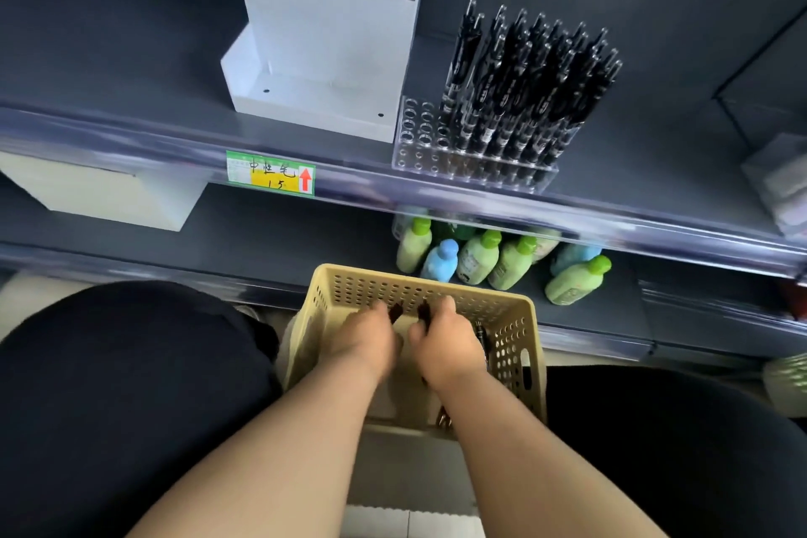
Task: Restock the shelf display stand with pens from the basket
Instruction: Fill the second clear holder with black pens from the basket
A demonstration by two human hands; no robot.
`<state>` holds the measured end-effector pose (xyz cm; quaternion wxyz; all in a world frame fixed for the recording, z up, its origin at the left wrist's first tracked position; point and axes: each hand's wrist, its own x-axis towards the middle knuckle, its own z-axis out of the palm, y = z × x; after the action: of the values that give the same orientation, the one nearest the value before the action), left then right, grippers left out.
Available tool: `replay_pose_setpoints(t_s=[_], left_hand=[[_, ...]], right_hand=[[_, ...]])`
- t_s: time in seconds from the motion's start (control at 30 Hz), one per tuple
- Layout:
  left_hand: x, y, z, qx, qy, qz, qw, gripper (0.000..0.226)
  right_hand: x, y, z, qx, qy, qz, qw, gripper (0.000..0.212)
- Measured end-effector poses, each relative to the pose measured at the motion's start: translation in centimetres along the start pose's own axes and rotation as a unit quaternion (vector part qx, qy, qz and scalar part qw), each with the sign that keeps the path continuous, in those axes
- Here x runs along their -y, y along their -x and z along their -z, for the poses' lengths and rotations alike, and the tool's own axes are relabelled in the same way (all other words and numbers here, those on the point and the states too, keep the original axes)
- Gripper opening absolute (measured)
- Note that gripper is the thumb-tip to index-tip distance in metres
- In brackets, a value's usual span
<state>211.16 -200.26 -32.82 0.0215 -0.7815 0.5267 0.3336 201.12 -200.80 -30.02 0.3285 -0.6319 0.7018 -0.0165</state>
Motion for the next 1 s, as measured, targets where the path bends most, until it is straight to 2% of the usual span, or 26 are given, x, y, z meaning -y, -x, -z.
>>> replay_pose_setpoints(t_s=[0.1,0.23,0.33,0.4,0.47,0.6,0.67,0.73,0.9,1.0], left_hand=[[-1.1,1.4,1.4,-0.057,0.084,-0.029,0.994,0.022],[-1.9,3.5,4.1,-0.135,0.199,-0.065,0.968,0.022],[-2.2,5.8,6.2,-0.170,0.153,-0.168,0.959,0.037],[-2.3,7.4,7.5,-0.195,0.095,-0.231,0.948,0.038],[-2.3,8.2,8.7,-0.233,0.089,-0.269,0.930,0.034],[-2.6,9.1,12.4,-0.295,0.190,-0.285,0.892,0.024],[-2.9,9.3,14.6,-0.312,0.235,-0.280,0.877,0.020],[-3.2,9.3,16.6,-0.312,0.292,-0.283,0.859,0.020],[-5.2,8.0,20.9,-0.314,0.398,-0.298,0.809,0.036],[-7.0,6.6,22.2,-0.311,0.405,-0.330,0.794,0.044]], right_hand=[[-0.1,1.1,0.6,-0.068,-0.138,-0.021,0.988,0.024],[0.5,2.7,1.5,-0.136,-0.296,-0.046,0.944,0.022],[1.1,4.2,2.6,-0.164,-0.354,-0.018,0.921,0.014],[1.3,5.0,3.3,-0.182,-0.372,0.008,0.910,0.019],[1.8,5.8,4.3,-0.199,-0.398,0.032,0.895,0.021],[3.2,6.6,7.8,-0.234,-0.409,0.095,0.877,0.016],[4.2,6.8,10.0,-0.266,-0.387,0.141,0.871,0.014],[5.4,6.6,12.4,-0.288,-0.374,0.183,0.863,0.004],[8.6,5.4,18.7,-0.351,-0.357,0.291,0.815,0.024],[10.7,4.1,21.7,-0.358,-0.314,0.328,0.816,0.030]])
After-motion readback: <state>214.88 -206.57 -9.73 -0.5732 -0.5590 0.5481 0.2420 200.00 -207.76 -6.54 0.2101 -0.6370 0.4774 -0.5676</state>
